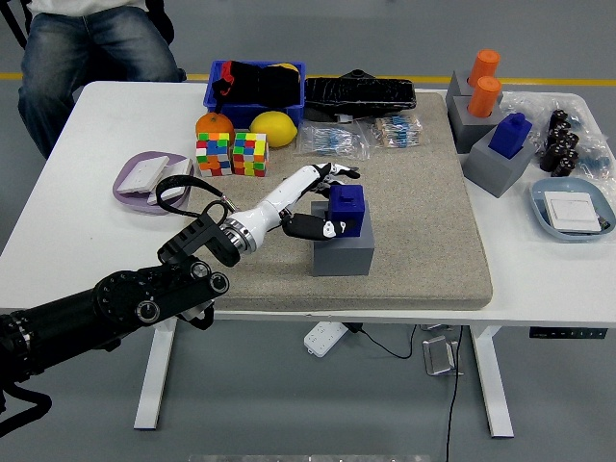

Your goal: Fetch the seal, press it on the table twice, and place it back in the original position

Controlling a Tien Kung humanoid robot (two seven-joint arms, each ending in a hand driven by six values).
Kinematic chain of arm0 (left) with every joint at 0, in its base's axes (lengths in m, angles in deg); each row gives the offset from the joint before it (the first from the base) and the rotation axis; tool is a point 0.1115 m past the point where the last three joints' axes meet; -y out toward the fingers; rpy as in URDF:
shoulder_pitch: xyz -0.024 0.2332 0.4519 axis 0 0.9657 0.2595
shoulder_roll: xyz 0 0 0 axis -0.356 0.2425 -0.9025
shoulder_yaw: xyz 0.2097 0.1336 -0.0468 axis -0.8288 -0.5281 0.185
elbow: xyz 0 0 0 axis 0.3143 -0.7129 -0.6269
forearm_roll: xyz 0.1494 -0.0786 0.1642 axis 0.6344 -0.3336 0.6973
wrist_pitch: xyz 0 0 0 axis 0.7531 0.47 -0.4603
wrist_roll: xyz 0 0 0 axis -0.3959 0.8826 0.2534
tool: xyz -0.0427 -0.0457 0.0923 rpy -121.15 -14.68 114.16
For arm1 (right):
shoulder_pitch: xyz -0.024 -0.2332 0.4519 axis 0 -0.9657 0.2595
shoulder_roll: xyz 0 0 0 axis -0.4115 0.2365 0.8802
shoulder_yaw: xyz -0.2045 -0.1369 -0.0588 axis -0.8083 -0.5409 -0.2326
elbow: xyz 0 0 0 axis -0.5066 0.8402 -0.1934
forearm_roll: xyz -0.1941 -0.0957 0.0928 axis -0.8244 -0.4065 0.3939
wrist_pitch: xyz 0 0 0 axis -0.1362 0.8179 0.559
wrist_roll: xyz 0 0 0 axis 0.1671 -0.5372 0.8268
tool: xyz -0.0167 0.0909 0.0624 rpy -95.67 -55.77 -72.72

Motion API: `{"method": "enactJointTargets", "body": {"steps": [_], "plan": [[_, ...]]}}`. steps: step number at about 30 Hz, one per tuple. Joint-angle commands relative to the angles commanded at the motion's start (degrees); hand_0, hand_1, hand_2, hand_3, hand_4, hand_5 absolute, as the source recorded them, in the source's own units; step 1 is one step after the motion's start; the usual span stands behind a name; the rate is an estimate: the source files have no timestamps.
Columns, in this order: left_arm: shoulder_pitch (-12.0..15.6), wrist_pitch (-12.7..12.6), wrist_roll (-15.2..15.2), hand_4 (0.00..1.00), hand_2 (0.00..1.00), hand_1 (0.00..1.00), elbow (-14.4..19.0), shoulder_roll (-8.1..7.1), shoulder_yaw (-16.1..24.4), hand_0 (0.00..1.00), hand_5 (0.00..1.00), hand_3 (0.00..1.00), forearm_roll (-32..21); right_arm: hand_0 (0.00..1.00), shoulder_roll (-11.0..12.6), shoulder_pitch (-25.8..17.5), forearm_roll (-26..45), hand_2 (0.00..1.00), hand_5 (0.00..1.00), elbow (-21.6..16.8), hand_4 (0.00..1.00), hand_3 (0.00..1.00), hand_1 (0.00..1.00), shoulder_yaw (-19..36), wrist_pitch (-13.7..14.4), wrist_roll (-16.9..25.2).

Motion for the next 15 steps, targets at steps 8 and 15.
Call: {"method": "enactJointTargets", "body": {"steps": [8, 15], "plan": [[-0.21, 0.38, -0.09, 0.662, 0.509, 0.563, -0.85, 0.1, -0.28, 0.687, 0.002, 0.793, -0.64, 0.915, 0.01, 0.13, -0.03, 0.782, 0.627, -0.12, 0.942, 0.785, 0.78, 0.09, 0.01, 0.02], [-0.2, 0.66, -0.41, 0.708, 0.639, 0.706, -1.09, 0.14, -0.14, 0.793, 0.002, 0.812, -1.37, 0.915, -0.01, 0.12, -0.15, 0.783, 0.63, -0.07, 0.942, 0.786, 0.781, 0.25, 0.02, 0.03]]}}
